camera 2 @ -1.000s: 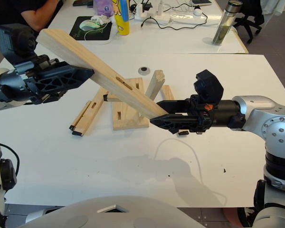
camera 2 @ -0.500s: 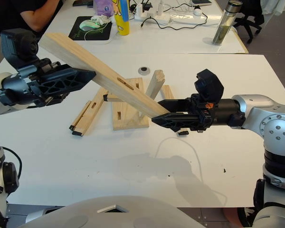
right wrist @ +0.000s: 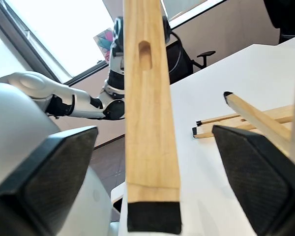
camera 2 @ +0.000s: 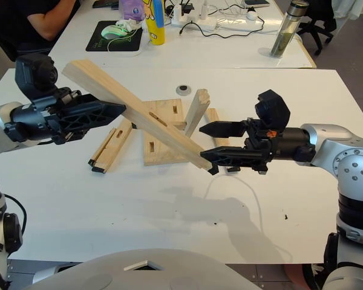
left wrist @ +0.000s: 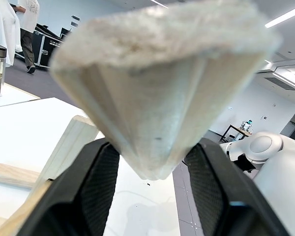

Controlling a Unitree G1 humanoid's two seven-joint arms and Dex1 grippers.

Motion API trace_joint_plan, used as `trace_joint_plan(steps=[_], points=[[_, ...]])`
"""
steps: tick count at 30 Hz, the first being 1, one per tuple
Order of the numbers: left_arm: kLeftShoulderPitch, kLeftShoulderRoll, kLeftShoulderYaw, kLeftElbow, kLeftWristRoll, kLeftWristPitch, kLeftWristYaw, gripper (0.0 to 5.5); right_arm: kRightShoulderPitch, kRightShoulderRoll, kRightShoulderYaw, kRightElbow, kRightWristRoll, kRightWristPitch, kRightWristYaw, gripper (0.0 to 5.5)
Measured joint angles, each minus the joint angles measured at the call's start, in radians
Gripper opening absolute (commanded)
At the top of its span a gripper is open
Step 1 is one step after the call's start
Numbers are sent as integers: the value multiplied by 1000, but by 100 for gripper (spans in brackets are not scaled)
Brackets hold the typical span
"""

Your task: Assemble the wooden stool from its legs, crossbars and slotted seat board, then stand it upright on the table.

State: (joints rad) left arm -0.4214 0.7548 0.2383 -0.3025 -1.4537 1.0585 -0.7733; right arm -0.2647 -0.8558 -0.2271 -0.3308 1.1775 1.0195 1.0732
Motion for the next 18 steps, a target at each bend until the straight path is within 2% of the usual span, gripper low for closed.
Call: trace_joint_plan(steps=[3, 7, 9, 14, 18], points=[[36, 50, 54, 3, 27, 0, -22, 207, 70, -18, -5, 72, -153, -91, -31, 444], [74, 93, 99, 3, 35, 4, -52, 207, 169, 4, 114, 140, -427, -264, -111, 444], [103, 117, 124, -2, 40, 10, -68, 207, 202, 72, 197, 149, -529, -331, -165, 444], [175, 204, 127, 13, 141, 24, -173, 207, 236, 253, 302, 97, -674, -491, -306, 444], [186, 247, 92, 82, 264, -11, -255, 207, 260, 303, 381, 101, -789, -542, -364, 444]])
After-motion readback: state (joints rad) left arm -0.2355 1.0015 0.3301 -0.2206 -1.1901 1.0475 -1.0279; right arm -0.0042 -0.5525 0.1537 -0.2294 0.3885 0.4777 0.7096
